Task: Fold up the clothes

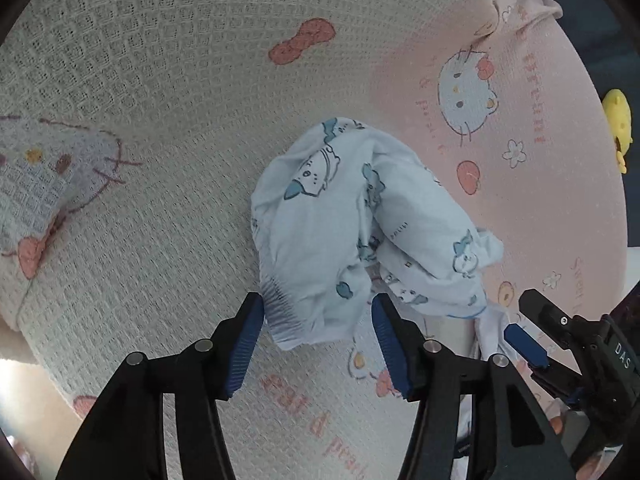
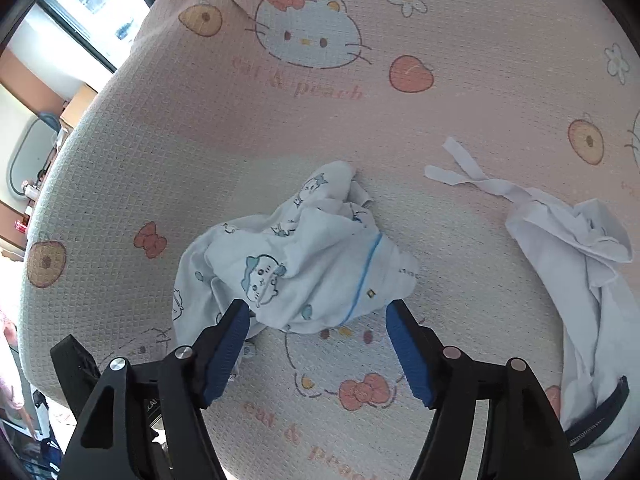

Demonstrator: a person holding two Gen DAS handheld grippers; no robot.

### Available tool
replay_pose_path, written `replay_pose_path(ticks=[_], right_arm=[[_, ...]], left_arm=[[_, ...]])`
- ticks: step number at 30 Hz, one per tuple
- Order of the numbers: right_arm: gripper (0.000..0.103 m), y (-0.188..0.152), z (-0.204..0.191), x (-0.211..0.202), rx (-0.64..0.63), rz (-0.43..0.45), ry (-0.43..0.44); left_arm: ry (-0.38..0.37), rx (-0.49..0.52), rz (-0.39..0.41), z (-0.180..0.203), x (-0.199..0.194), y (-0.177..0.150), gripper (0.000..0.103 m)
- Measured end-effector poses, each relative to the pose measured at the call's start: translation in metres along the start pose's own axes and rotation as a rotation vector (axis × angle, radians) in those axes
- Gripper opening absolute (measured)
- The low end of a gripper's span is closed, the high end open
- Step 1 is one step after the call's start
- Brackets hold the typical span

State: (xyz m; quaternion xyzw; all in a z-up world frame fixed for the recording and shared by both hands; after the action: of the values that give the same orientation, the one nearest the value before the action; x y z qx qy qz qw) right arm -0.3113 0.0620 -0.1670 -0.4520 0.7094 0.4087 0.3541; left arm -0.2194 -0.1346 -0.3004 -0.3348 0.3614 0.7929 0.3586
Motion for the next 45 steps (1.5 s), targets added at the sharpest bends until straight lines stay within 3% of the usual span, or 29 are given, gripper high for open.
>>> replay_pose_path(ticks=[5,8,12,19,23,25,28,31,38,41,45], right_arm=[[0.07,-0.015,0.005,-0.024,-0.012,0.033,-0.007],[0.07,-0.025,0.014,-0.039,-0.02,0.048,0.014],[0.07,-0.039,0.036,-0.064,-0.017,0.088,0.06],[0.07,-0.081,0.092,-0.115,-0.052,0.247,0.027],[0.071,-0.108,0.126,-0.134,-0.093,0.249,0.007],[0.071,-0.119,0.147,-0.141,-0.107,0.261,-0.049],[0.071,-0.135,0.182,-0.154,-0.091,0.298,-0.129],[0.071,-0.146,0.216,-0.168,-0.031,0.329,-0.153],[0.071,-0.164,0.275,-0.199,0.016,0.346,-0.119],[0.071,-0.172,0.294,-0.203,0.028,0.333,-0.201],[0.071,-0.181,0.302,-0.203,-0.058,0.343,-0.316]], left_arm=[[-0.016,0.053,-0.008,0.025,-0.01,-0.014,0.054],[0.004,0.136,-0.007,0.046,-0.017,-0.024,0.054],[0.065,0.262,0.051,0.072,-0.033,-0.047,0.054],[0.179,0.566,0.055,0.123,-0.032,-0.097,0.054],[0.22,0.741,0.078,0.149,-0.028,-0.131,0.054],[0.184,0.761,0.064,0.16,-0.02,-0.144,0.054],[0.095,0.704,-0.007,0.169,-0.006,-0.162,0.054],[0.067,0.673,-0.087,0.18,0.001,-0.181,0.053],[0.084,0.837,-0.028,0.243,-0.023,-0.206,0.053],[0.038,0.907,-0.06,0.265,-0.015,-0.22,0.053],[-0.019,0.966,-0.151,0.282,0.013,-0.244,0.053]])
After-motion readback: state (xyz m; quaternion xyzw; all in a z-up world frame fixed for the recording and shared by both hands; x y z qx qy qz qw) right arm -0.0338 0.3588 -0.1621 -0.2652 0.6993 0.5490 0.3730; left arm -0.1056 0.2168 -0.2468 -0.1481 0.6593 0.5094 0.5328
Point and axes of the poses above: each gripper's, at about its wrist camera, not at the fingertips, and x roughly the way its jaws point, z to its right, y to its top, the point moved 3 cm from there along x, roughly the way its jaws point, and after that the axes turned 10 degrees about x, right-handed, at the moved point
